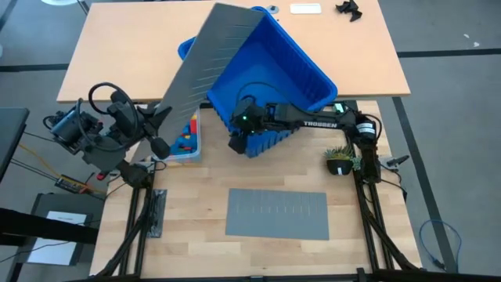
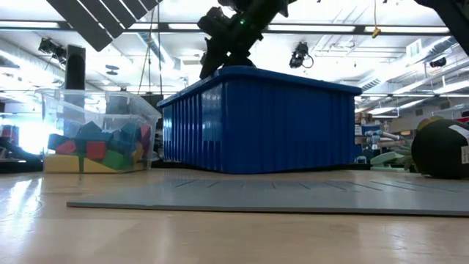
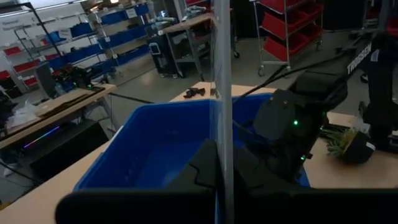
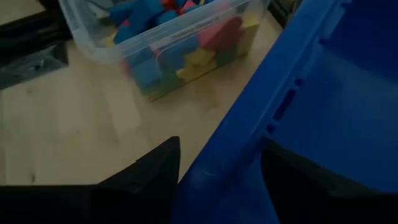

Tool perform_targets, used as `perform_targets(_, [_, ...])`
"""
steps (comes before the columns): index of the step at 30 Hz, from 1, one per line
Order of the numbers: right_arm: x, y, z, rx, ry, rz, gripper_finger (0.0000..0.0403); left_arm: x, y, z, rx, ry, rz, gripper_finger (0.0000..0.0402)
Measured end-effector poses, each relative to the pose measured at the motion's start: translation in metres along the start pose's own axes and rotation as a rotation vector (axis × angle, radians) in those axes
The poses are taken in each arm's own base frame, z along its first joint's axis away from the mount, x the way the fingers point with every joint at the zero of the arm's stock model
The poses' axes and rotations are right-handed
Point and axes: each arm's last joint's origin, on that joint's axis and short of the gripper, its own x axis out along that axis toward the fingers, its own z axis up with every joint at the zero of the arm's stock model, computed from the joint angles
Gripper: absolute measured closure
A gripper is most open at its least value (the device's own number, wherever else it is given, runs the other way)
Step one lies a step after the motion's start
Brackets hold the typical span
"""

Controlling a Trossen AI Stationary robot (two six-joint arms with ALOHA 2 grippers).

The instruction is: Sort Items/Unsort Items

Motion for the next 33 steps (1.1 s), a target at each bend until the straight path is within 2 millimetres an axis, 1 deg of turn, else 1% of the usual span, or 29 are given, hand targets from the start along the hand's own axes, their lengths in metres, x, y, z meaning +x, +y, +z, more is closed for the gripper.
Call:
perform_targets(2, [-0.003, 0.000, -0.001, -0.040, 0.008, -0.006, 0.0215, 0.000, -0.002, -0.001, 0.000, 0.001, -0.001, 0.0386])
perform_targets(4, [-0.009, -0.001, -0.002, -0.059, 0.031, -0.011, 0.0250, 0.001, -0.003, -0.002, 0.010, 0.003, -0.002, 0.0386])
perform_targets(10, [-0.034, -0.003, -0.004, -0.151, 0.073, 0.010, 0.0377, 0.001, -0.003, -0.002, 0.005, 0.003, -0.003, 0.0386])
perform_targets(12, [-0.042, -0.006, -0.009, -0.189, 0.125, -0.014, 0.0396, 0.001, -0.003, -0.002, 0.002, 0.002, -0.003, 0.0386])
perform_targets(15, [-0.049, -0.006, -0.010, -0.199, 0.129, -0.032, 0.0393, 0.001, -0.003, -0.002, 0.003, 0.003, -0.003, 0.0386])
perform_targets(17, [-0.055, -0.006, -0.008, -0.164, 0.112, -0.027, 0.0392, 0.001, -0.003, -0.002, 0.002, 0.003, -0.003, 0.0386])
perform_targets(20, [-0.055, -0.003, -0.005, -0.089, 0.077, 0.012, 0.0389, 0.001, -0.003, -0.002, 0.002, 0.003, -0.003, 0.0386])
perform_targets(22, [-0.054, -0.001, -0.001, -0.038, 0.042, 0.066, 0.0377, 0.001, -0.003, -0.002, 0.002, 0.002, -0.003, 0.0386])
perform_targets(25, [-0.055, 0.003, 0.007, -0.010, -0.032, 0.113, 0.0341, 0.001, -0.003, -0.002, 0.002, 0.002, -0.004, 0.0386])
perform_targets(30, [-0.053, 0.003, 0.013, -0.003, -0.144, -0.025, 0.0254, 0.001, -0.003, -0.002, 0.002, 0.003, -0.005, 0.0386])
perform_targets(33, [-0.046, 0.001, 0.011, 0.028, -0.166, -0.040, 0.0205, 0.001, -0.004, -0.002, 0.000, 0.009, -0.017, 0.0386])
